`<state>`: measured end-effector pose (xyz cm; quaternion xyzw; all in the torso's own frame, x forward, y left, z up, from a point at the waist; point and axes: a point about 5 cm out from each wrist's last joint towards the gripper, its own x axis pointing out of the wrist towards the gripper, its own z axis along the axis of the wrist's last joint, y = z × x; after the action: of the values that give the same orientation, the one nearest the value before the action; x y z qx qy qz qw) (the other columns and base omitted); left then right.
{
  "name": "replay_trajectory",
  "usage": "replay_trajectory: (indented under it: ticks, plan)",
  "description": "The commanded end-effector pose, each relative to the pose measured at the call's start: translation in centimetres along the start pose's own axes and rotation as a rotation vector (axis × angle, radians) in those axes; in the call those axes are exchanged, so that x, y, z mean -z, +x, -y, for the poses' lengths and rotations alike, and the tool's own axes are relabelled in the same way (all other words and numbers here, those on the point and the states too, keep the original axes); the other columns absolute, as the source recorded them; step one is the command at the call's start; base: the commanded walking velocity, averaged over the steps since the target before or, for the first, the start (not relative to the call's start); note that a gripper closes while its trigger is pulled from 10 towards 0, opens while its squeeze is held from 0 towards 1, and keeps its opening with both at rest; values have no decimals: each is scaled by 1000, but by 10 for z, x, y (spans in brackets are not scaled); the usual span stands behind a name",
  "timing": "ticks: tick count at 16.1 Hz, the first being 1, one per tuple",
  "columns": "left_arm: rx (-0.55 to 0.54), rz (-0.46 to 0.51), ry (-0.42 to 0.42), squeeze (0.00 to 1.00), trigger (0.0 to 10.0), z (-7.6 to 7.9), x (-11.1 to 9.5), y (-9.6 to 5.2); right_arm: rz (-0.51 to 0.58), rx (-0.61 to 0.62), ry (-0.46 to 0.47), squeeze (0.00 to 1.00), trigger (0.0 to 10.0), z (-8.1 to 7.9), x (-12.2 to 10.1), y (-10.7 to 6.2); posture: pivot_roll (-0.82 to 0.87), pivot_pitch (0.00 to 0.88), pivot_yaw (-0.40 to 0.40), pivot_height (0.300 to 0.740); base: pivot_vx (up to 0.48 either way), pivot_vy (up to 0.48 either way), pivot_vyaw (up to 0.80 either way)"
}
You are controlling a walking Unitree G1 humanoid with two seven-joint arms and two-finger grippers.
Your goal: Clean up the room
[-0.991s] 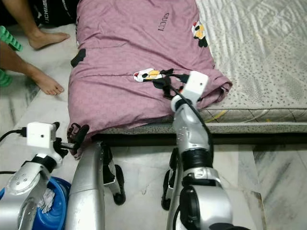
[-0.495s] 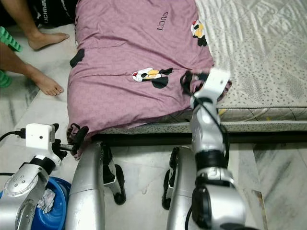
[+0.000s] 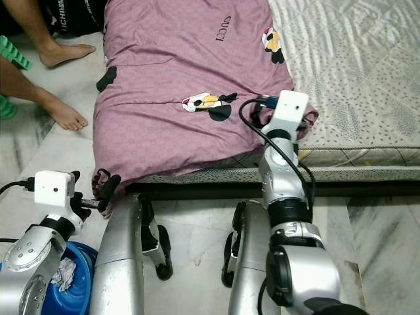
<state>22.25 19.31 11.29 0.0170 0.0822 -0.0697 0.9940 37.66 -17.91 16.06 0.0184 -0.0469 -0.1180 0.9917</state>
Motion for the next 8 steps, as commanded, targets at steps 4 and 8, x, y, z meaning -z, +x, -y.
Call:
replay_trajectory:
  ticks: [4,8]
  plan:
    - [-6,-30,3,0,10000,-2,4,-5,-145,112,-26,0,10000,25,35,-14,217,342,18,572,0,0,0]
    - [2,-34,-1,0,10000,0,4,-5,-236,43,81,0,10000,-2,51,-25,215,345,24,572,0,0,0]
